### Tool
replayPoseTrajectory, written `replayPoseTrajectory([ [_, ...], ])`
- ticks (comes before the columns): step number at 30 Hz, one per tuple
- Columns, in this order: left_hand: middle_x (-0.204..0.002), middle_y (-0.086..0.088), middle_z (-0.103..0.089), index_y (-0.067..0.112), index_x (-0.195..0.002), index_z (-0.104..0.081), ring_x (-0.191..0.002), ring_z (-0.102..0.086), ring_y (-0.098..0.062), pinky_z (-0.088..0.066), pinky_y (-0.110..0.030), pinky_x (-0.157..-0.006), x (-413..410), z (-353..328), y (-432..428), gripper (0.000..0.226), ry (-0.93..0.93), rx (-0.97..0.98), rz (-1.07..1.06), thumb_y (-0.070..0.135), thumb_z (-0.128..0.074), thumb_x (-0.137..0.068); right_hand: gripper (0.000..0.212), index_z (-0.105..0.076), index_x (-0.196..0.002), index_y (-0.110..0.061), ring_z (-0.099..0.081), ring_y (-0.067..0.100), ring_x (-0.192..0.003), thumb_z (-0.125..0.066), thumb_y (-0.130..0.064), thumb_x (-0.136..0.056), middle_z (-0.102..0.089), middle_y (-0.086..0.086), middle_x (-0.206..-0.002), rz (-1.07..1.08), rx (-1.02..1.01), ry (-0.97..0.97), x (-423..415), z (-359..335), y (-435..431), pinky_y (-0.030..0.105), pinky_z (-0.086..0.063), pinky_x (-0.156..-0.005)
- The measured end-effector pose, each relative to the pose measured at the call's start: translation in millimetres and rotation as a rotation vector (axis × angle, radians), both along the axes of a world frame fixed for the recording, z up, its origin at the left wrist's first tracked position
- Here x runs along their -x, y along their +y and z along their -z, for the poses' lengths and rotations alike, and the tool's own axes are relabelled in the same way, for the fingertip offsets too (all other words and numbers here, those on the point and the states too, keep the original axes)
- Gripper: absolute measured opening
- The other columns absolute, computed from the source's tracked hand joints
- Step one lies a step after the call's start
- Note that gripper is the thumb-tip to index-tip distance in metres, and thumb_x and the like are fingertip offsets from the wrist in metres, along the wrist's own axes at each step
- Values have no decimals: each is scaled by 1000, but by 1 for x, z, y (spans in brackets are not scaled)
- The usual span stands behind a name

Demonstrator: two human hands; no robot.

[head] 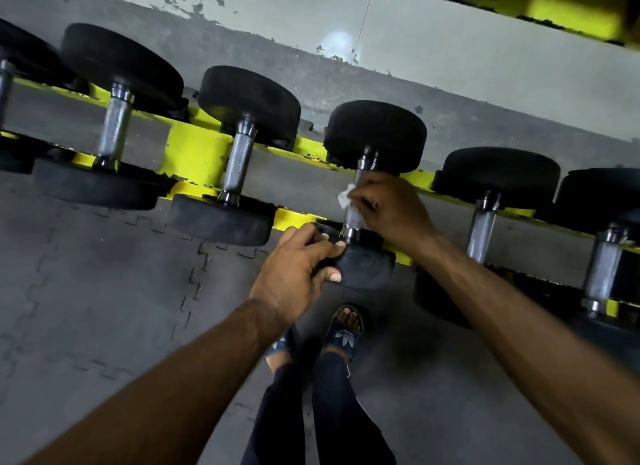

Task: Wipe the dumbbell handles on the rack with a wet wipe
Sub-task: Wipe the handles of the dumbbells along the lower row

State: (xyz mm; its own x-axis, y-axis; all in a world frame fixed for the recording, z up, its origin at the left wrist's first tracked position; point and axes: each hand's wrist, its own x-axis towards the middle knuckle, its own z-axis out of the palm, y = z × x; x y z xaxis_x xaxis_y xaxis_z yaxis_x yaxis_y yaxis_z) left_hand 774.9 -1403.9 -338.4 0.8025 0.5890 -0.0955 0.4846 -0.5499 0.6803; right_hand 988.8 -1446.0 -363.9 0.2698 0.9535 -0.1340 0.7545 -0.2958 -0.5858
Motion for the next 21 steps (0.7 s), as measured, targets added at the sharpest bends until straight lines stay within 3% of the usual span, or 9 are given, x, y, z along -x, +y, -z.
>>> replayPoseTrajectory([
  [3,-99,1,-54,19,-114,-72,-97,-54,-25,-50,-31,-82,1,2,-5,41,-5,-8,-13,17,-85,-75,28,-72,-102,-18,-64,35,-99,-46,-23,-91,-69,5,-106,-107,120,-380,0,-12,32,36,-49,-70],
  [5,-100,1,-55,19,-115,-72,-98,-53,-23,-48,-28,-83,1,3,-6,42,-14,-15,-19,16,-85,-75,27,-71,-105,-12,-64,41,-101,-49,-13,-90,-69,14,-106,-165,305,-509,8,-24,51,35,-45,-71],
  [9,-100,1,-56,19,-115,-72,-94,-45,-17,-41,-22,-80,1,4,-6,41,-17,-43,-17,19,-86,-76,19,-70,-105,-11,-66,35,-103,-61,-16,-89,-70,12,-110,-448,525,-625,23,-35,76,34,-47,-73],
  [12,-102,1,-55,19,-116,-71,-95,-46,-18,-43,-25,-78,3,5,-5,42,-10,-39,0,21,-85,-76,11,-72,-94,-17,-69,27,-98,-67,-20,-84,-73,5,-105,-660,684,-503,25,-35,81,31,-54,-71],
  [18,-102,-2,-57,20,-118,-70,-95,-49,-22,-51,-32,-74,3,4,-5,41,-10,-27,10,21,-83,-79,25,-70,-107,-13,-68,35,-97,-55,-7,-88,-71,11,-108,-544,442,-783,21,-35,83,31,-39,-67],
  [21,-104,-1,-56,21,-118,-70,-95,-51,-24,-55,-38,-72,4,4,-3,41,-5,-30,22,24,-83,-79,21,-74,-102,-16,-69,31,-93,-62,-16,-85,-72,8,-100,-621,479,-608,20,-29,77,28,-43,-66],
])
